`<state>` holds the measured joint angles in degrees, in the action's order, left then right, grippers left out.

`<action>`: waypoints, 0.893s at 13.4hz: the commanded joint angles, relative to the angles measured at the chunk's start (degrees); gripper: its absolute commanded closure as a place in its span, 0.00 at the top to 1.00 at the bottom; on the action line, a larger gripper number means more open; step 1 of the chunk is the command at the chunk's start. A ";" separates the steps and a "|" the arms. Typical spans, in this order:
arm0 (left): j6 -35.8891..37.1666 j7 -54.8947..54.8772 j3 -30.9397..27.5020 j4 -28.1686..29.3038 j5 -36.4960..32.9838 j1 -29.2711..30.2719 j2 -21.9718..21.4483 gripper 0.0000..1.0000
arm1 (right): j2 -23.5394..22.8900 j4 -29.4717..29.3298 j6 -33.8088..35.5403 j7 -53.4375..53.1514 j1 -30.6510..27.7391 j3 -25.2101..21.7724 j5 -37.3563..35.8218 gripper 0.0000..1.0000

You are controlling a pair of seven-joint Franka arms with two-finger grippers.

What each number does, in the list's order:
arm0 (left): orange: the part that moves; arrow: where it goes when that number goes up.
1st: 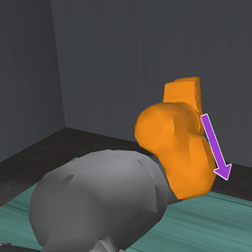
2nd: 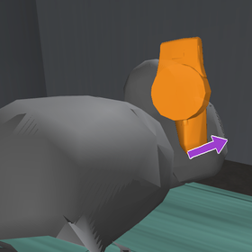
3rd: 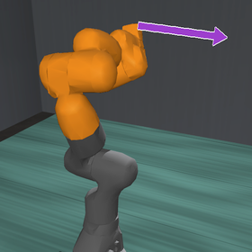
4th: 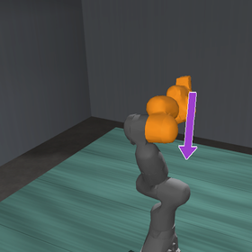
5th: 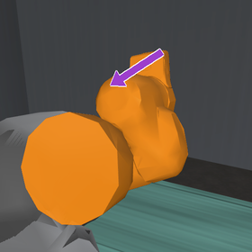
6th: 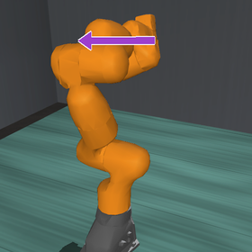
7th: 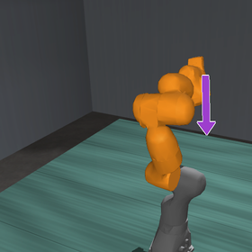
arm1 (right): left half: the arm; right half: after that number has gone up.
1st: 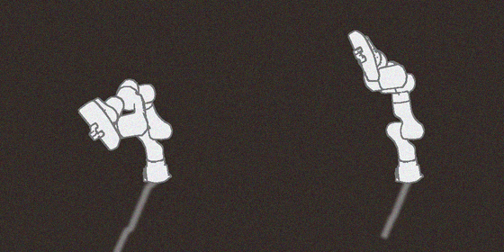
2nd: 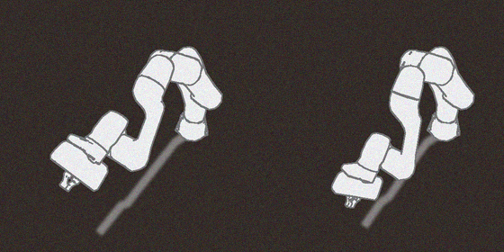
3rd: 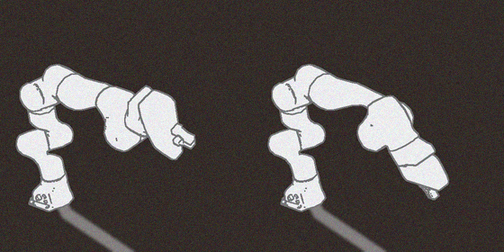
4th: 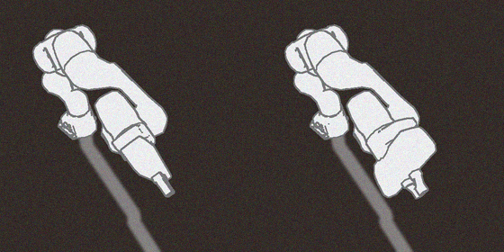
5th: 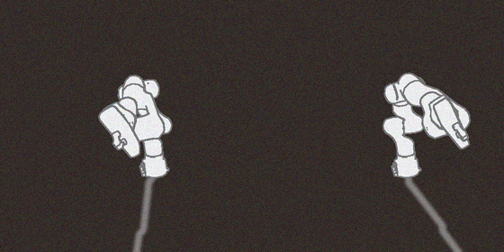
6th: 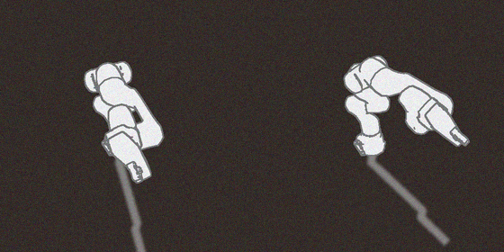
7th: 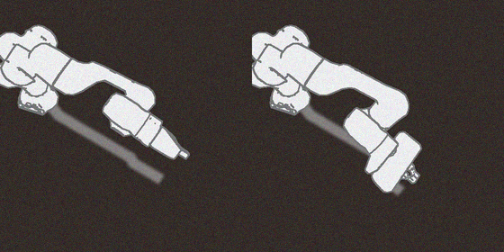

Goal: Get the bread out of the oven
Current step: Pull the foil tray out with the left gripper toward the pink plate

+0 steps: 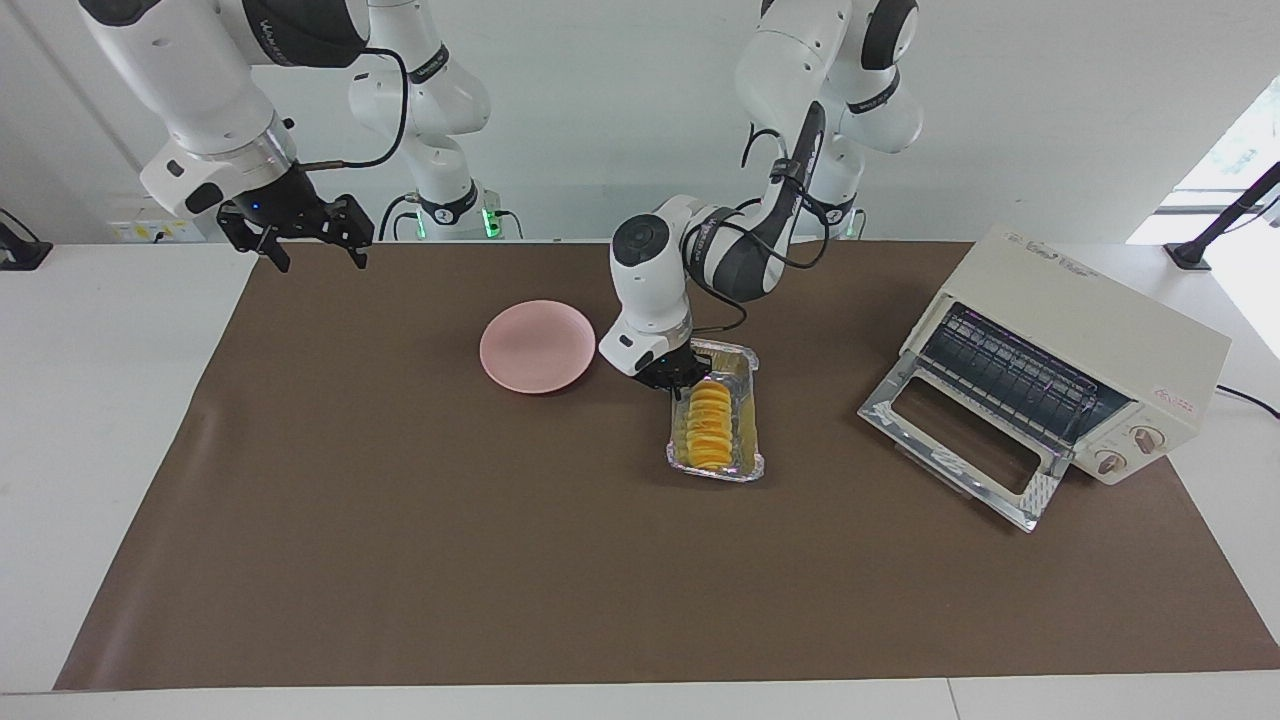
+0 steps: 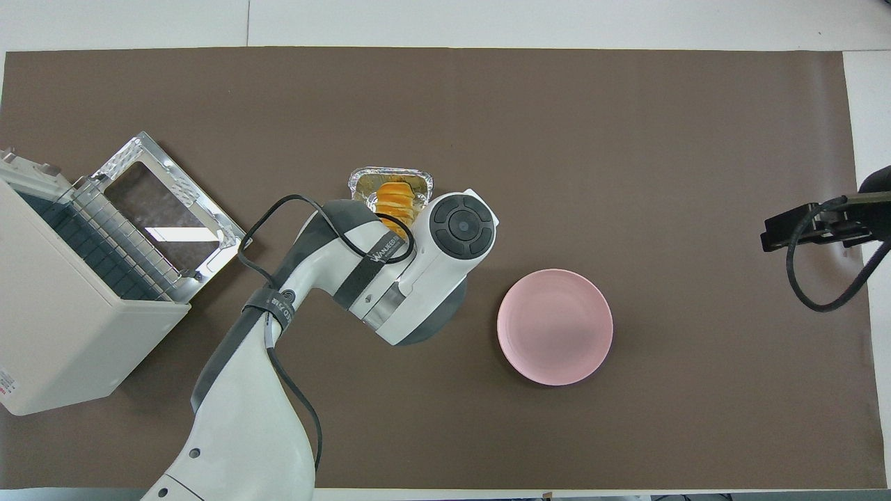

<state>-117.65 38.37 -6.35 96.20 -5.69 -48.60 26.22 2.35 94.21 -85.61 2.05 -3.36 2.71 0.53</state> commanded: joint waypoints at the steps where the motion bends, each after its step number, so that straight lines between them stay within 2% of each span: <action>1: -3.54 3.28 -1.21 0.75 0.77 -2.46 0.32 0.00 | 0.47 0.27 0.36 0.41 0.11 0.11 0.35 1.00; 5: -4.26 5.31 -1.21 0.66 0.77 -3.52 0.32 0.00 | 0.47 0.44 -0.08 0.50 -0.06 0.19 0.52 1.00; 6: -3.04 5.57 -1.29 0.14 0.86 -3.60 0.32 0.46 | 0.55 0.70 -0.26 -0.20 0.46 0.54 0.44 1.00; 7: -2.24 5.66 -1.73 -0.39 0.86 -3.43 0.32 0.86 | 0.55 0.79 -0.69 -1.42 0.64 1.07 0.52 1.00; 8: -0.84 6.01 -1.99 -0.48 0.60 -3.26 0.06 1.00 | 0.55 0.88 -1.74 -2.65 1.33 1.60 0.52 1.00; 10: 0.14 5.14 -2.00 -0.14 0.51 0.15 -4.14 1.00 | 0.55 1.23 -2.54 -4.68 2.65 1.60 0.52 1.00; 12: 1.71 3.56 -1.91 -0.13 0.51 5.16 -8.19 1.00 | 1.51 4.03 -6.65 -9.23 5.72 1.69 0.52 1.00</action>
<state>-118.86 43.72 -8.70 95.05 -5.61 -48.05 23.47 2.36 94.81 -88.39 -3.38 0.46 4.12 0.68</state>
